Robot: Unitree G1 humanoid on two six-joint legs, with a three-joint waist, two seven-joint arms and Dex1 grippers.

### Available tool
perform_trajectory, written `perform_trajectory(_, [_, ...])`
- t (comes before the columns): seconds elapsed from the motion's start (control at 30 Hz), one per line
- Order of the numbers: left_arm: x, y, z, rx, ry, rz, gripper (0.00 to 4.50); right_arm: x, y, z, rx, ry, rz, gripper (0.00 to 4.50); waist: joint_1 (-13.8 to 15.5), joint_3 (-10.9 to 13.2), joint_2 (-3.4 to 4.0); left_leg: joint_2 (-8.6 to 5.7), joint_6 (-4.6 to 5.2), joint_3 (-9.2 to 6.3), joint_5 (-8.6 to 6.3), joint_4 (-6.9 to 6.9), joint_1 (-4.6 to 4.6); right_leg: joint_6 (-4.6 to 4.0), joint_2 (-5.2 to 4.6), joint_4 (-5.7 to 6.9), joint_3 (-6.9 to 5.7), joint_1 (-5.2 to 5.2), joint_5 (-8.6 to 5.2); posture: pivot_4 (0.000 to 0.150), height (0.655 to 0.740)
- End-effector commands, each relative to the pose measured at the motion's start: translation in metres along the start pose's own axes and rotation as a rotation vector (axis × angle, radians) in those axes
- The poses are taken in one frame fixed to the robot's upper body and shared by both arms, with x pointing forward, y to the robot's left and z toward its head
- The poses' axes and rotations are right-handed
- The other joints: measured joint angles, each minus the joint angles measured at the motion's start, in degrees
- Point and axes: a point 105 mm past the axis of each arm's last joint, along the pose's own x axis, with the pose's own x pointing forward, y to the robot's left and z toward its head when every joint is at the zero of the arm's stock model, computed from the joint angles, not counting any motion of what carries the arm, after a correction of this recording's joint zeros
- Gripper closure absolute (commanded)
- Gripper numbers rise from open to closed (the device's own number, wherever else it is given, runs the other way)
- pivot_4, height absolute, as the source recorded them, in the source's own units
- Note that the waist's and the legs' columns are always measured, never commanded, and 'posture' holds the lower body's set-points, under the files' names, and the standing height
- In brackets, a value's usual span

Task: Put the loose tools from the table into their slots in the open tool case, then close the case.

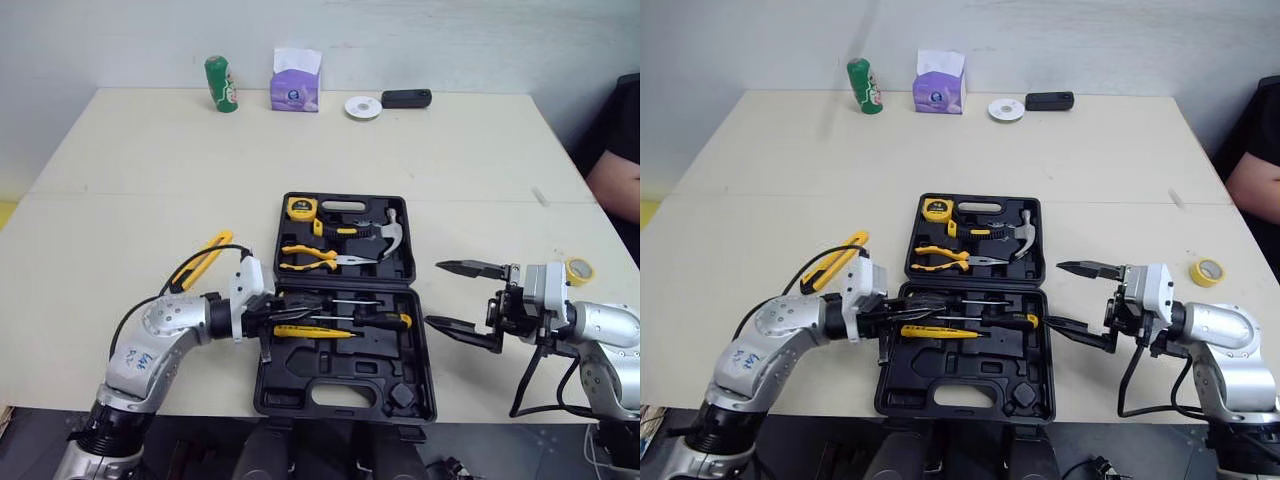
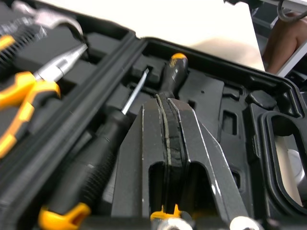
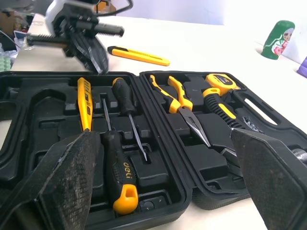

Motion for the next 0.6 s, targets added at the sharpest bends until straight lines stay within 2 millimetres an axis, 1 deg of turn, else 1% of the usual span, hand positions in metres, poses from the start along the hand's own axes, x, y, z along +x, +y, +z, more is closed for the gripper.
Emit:
perform_trajectory(0.03, [0.002,-0.004,-0.008,0.033,0.045,-0.012,4.42,0.004,0.0,0.012,-0.042,-0.008,0.009,0.0,0.0,0.0,0.0,0.0,-0.01,0.0,0.0,0.0,0.0,0.0,0.0,0.0,0.0,0.0,0.0,0.15,0.74])
perform_trajectory(0.17, [0.002,-0.004,-0.016,0.026,0.073,-0.008,4.42,0.005,0.0,0.014,-0.041,-0.005,0.006,0.0,0.0,0.0,0.0,0.0,-0.01,0.01,-0.02,0.0,0.0,0.0,0.0,-0.01,0.0,0.0,0.0,0.15,0.74])
perform_trajectory(0.3, [0.002,-0.007,-0.03,-0.023,0.124,-0.012,4.42,0.004,0.0,0.014,-0.043,0.007,0.006,0.0,-0.1,0.0,0.02,0.02,0.0,0.01,-0.03,-0.01,0.01,0.0,0.0,-0.01,0.01,0.0,0.0,0.15,0.74])
perform_trajectory(0.47, [0.005,-0.009,-0.038,-0.037,0.162,-0.016,4.42,0.005,0.0,0.014,-0.044,0.015,0.009,0.0,-0.1,0.0,0.08,0.03,-0.01,0.01,-0.05,-0.01,0.03,0.0,0.0,-0.01,0.01,0.0,0.0,0.15,0.74])
perform_trajectory(0.6, [0.003,-0.014,-0.053,-0.069,0.252,-0.026,4.42,0.006,0.0,0.012,-0.038,0.023,0.013,0.0,-0.1,-0.2,0.26,0.02,-0.01,0.02,-0.05,-0.02,0.04,0.0,0.0,-0.02,0.02,0.01,0.0,0.15,0.74])
